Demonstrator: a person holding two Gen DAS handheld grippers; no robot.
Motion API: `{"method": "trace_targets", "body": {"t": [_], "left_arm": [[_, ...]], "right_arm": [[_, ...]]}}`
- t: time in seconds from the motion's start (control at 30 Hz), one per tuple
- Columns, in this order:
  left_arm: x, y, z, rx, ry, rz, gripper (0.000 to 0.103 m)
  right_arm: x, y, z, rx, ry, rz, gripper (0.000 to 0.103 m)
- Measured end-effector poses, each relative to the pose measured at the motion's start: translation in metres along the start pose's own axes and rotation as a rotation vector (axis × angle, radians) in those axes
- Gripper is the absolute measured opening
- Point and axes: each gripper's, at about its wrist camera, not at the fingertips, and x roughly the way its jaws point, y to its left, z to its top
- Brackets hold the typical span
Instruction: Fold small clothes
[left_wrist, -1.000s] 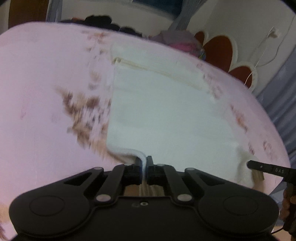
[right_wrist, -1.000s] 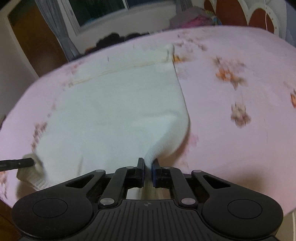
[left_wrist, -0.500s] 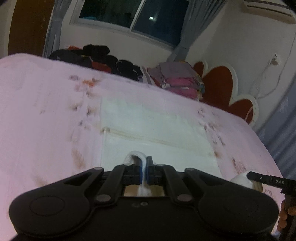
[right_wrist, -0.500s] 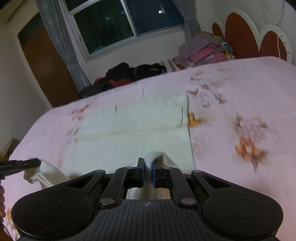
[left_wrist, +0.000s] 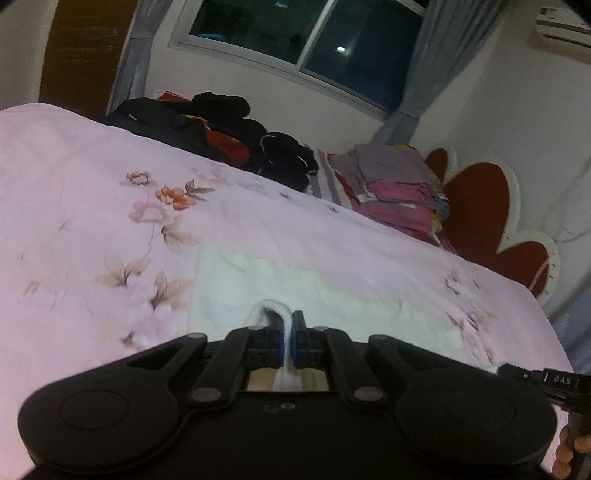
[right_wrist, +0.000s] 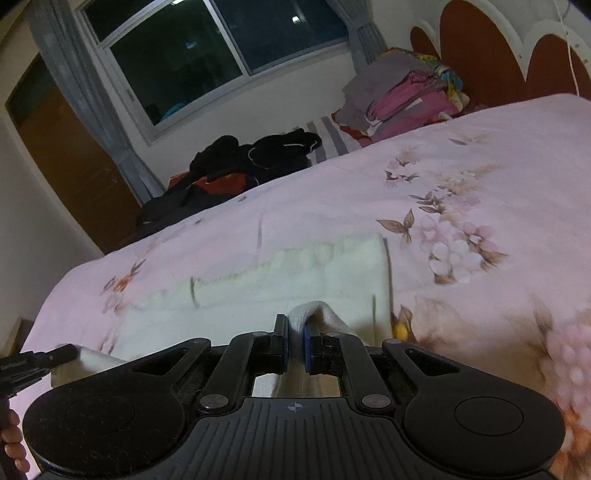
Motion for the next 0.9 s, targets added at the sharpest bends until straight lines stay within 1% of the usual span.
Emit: {"method": "trace_targets", "body": {"t": [0.2, 0.33, 0.43, 0.47, 0.53, 0.57, 0.6, 0.67, 0.8, 0.9], "left_arm": [[0.045, 0.005, 0.013, -0.040, 0.055, 0.060, 0.004], [0.068, 0.003, 0.019, -0.040, 0.084, 0.106, 0.005], [0.077, 0.002, 0.023, -0.050, 0.075, 0.161, 0.016], [0.078, 0.001, 0.025, -0.048, 0.065, 0.172, 0.024], [0.077, -0.003, 0.031, -0.029, 0.033, 0.192, 0.028], [0.076, -0.005, 0.034, -0.019, 0.023, 0.190, 0.031], [0.075, -0.006, 0.037, -0.008, 0.018, 0.188, 0.035], [0.073, -0.009, 0.040, 0.016, 0.011, 0.188, 0.037], [0.073, -0.008, 0.040, 0.065, 0.019, 0.187, 0.039], [0.079, -0.007, 0.034, 0.104, 0.056, 0.181, 0.039]], "right_arm": [[0.049, -0.032, 0.018, 0.130, 0.077, 0.003, 0.007], [0.067, -0.043, 0.023, 0.153, 0.095, -0.003, 0.008], [0.075, -0.050, 0.027, 0.194, 0.092, -0.010, 0.008], [0.076, -0.052, 0.029, 0.205, 0.089, -0.012, 0.008], [0.078, -0.051, 0.033, 0.198, 0.077, -0.019, 0.008], [0.077, -0.051, 0.036, 0.187, 0.066, -0.022, 0.017], [0.076, -0.050, 0.039, 0.178, 0.051, -0.033, 0.043], [0.071, -0.047, 0.044, 0.146, 0.004, -0.058, 0.073], [0.066, -0.044, 0.053, 0.060, -0.028, -0.055, 0.073], [0.073, -0.039, 0.050, -0.009, -0.002, -0.053, 0.072]]}}
